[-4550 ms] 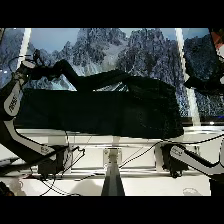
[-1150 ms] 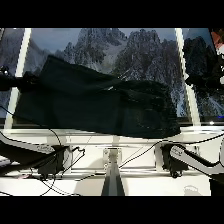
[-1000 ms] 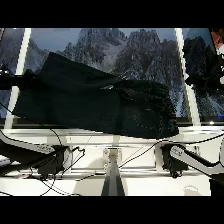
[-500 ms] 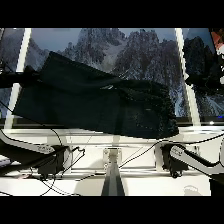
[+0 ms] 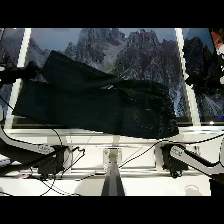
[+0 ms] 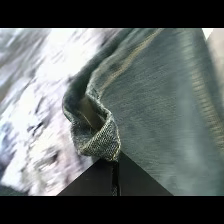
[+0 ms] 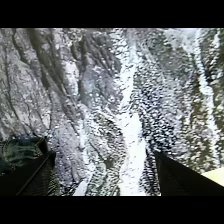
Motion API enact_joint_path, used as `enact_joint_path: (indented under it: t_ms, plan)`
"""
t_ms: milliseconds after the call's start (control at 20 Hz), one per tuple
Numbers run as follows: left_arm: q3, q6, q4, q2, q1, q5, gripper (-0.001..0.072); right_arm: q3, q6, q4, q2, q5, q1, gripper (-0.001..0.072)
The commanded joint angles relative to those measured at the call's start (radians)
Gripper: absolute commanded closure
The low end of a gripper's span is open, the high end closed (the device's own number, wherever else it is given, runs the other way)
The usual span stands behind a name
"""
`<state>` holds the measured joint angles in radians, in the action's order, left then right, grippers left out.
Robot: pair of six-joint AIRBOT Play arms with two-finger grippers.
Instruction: Fold the clothes and pants, and hang the long-sleeved shirts on hangers.
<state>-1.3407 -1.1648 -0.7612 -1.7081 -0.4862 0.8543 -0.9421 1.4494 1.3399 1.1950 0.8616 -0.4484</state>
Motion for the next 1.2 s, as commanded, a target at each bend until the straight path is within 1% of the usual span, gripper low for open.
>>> enact_joint_path:
  t_ms: [0,150,350,450,500,600,650,700,750,800,850,900,950,1000,1100,1150]
  plan:
    - [-0.100,0.005,0.023,0.067,-0.016,0.085,0.0684,0.000,0.000,0.026,0.000,-0.038,0.000,0.0019]
    - [-0.232,0.005,0.023,0.193,-0.070,0.191,0.0684,0.000,0.000,0.026,0.000,-0.048,0.000,0.0019]
    - [-0.276,0.005,0.012,0.412,-0.133,0.178,0.0686,0.000,0.000,0.025,0.000,-0.047,0.000,0.0019]
    - [-0.276,-0.003,-0.068,0.478,-0.137,0.163,0.0686,0.000,0.000,0.024,0.000,-0.042,0.000,0.0019]
    - [-0.276,-0.048,-0.137,0.490,-0.134,0.172,0.0686,0.000,0.000,0.024,0.000,-0.041,0.000,0.0019]
    - [-0.274,-0.163,-0.290,0.473,-0.124,0.240,0.0687,0.000,0.000,0.020,0.000,-0.042,0.000,0.0019]
    - [-0.265,-0.185,-0.355,0.451,-0.120,0.265,0.0687,0.000,0.000,0.019,0.000,-0.042,0.000,0.0019]
    - [-0.253,-0.187,-0.389,0.417,-0.113,0.283,0.0686,0.000,0.000,0.019,0.000,-0.042,0.000,0.0018]
    - [-0.246,-0.192,-0.387,0.379,-0.111,0.292,0.0686,0.000,0.000,0.018,0.000,-0.042,0.000,0.0019]
    - [-0.246,-0.207,-0.368,0.333,-0.102,0.293,0.0686,0.000,0.000,0.018,0.000,-0.041,0.000,0.0034]
    - [-0.246,-0.206,-0.343,0.293,-0.094,0.287,0.0686,0.000,-0.002,0.018,0.000,-0.037,0.001,0.0208]
    - [-0.246,-0.207,-0.314,0.256,-0.085,0.272,0.0686,0.000,-0.010,0.022,0.003,-0.042,0.000,0.0423]
    - [-0.246,-0.208,-0.281,0.228,-0.076,0.259,0.0686,0.000,-0.057,0.021,0.010,-0.057,0.000,0.0371]
    - [-0.246,-0.208,-0.250,0.209,-0.070,0.248,0.0686,-0.002,-0.099,0.021,0.026,-0.069,0.000,0.0241]
    - [-0.246,-0.207,-0.206,0.189,-0.054,0.231,0.0686,-0.020,-0.110,0.021,0.089,-0.054,0.000,0.0242]
    - [-0.246,-0.207,-0.203,0.188,-0.047,0.223,0.0686,-0.044,-0.113,0.021,0.135,-0.023,0.000,0.0248]
